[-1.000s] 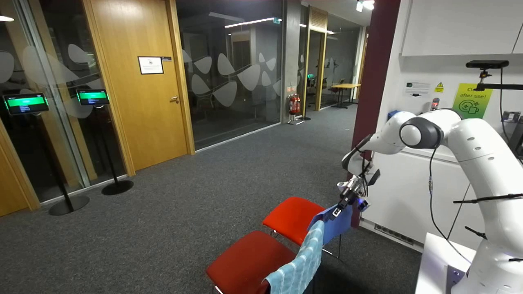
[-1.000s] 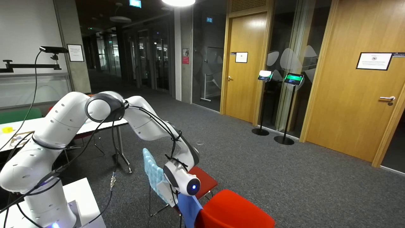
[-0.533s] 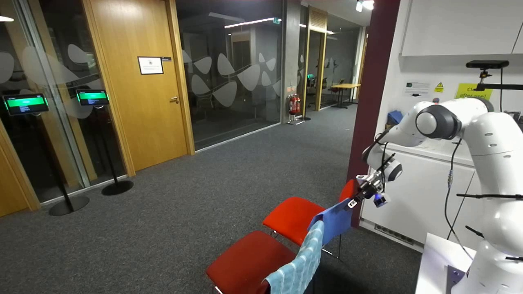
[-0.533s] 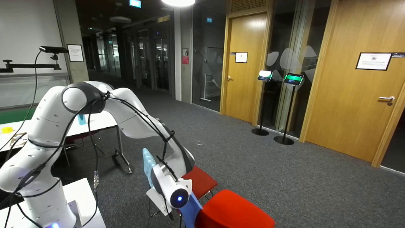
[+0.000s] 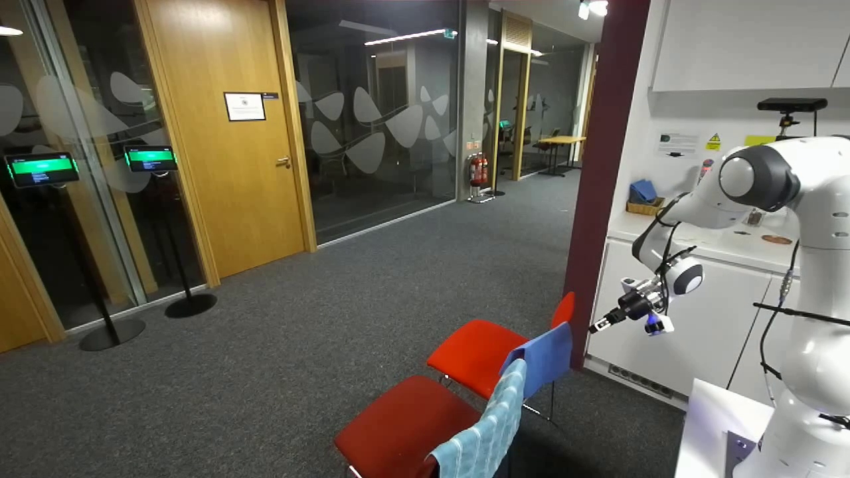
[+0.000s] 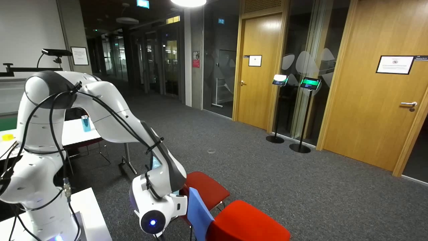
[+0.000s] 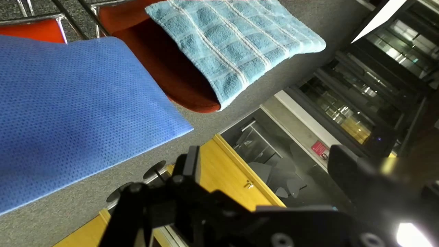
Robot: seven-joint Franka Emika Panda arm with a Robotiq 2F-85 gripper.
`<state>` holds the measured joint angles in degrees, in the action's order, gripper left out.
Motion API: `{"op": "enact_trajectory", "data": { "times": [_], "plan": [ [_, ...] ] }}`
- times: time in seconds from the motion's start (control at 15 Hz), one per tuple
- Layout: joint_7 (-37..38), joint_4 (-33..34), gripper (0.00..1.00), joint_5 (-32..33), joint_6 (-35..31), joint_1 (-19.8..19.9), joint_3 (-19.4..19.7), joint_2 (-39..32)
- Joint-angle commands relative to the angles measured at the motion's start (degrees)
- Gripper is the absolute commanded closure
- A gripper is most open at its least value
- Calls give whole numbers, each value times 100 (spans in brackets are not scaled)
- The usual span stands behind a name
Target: Slide the blue towel slightly to the right
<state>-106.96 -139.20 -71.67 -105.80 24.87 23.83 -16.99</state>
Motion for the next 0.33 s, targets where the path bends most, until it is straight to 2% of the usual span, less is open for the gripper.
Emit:
{"op": "enact_trajectory", "data": {
  "times": [0.0,0.27],
  "plan": [
    [6,-74,0,10,-13,11,2,86],
    [5,-146,0,10,-18,6,6,168]
  ]
}}
